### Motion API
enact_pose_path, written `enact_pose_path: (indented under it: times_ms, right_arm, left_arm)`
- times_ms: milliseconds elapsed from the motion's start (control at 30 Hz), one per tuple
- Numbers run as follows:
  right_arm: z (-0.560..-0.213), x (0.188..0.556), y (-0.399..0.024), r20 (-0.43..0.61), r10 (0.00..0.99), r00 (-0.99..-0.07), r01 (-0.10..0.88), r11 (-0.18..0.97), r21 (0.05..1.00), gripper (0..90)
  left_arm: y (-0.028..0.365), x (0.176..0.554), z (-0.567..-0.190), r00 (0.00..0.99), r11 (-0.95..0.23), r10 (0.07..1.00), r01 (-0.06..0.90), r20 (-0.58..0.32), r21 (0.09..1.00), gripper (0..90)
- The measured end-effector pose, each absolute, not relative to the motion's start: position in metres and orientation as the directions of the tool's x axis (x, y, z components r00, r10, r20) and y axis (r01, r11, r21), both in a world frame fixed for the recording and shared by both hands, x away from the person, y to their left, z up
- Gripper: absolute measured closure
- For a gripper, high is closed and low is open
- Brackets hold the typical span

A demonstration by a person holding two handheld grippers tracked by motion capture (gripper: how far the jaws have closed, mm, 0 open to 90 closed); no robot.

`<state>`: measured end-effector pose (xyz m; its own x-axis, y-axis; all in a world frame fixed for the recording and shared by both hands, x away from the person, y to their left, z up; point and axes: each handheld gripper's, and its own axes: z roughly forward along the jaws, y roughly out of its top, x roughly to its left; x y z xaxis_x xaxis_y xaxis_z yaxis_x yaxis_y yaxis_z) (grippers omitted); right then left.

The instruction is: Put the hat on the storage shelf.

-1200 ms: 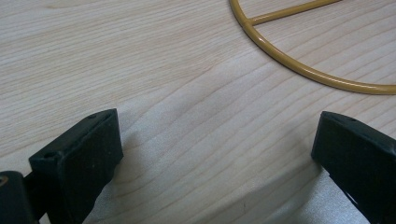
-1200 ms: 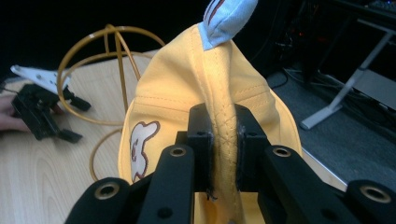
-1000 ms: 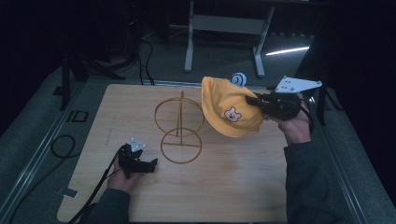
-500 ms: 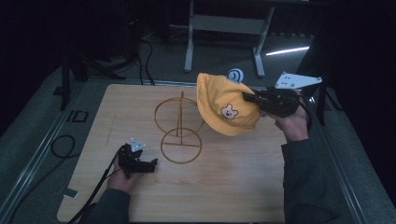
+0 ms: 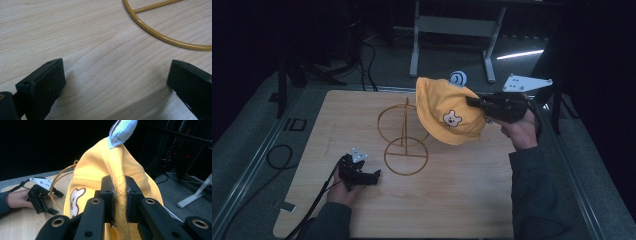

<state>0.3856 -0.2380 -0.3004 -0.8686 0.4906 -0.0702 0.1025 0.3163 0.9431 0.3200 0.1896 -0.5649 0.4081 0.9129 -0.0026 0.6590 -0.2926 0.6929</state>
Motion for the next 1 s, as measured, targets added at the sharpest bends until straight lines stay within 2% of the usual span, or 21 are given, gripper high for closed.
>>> enact_pose_path:
  times_ms: [1000]
  right_arm:
    - [-0.29,0.388,-0.211,-0.058,0.426,-0.903,0.077,0.294,0.953,80.8]
  left_arm:
    - [0.19,0.32,-0.565,0.41,-0.296,0.912,0.659,-0.001,0.691,1.9]
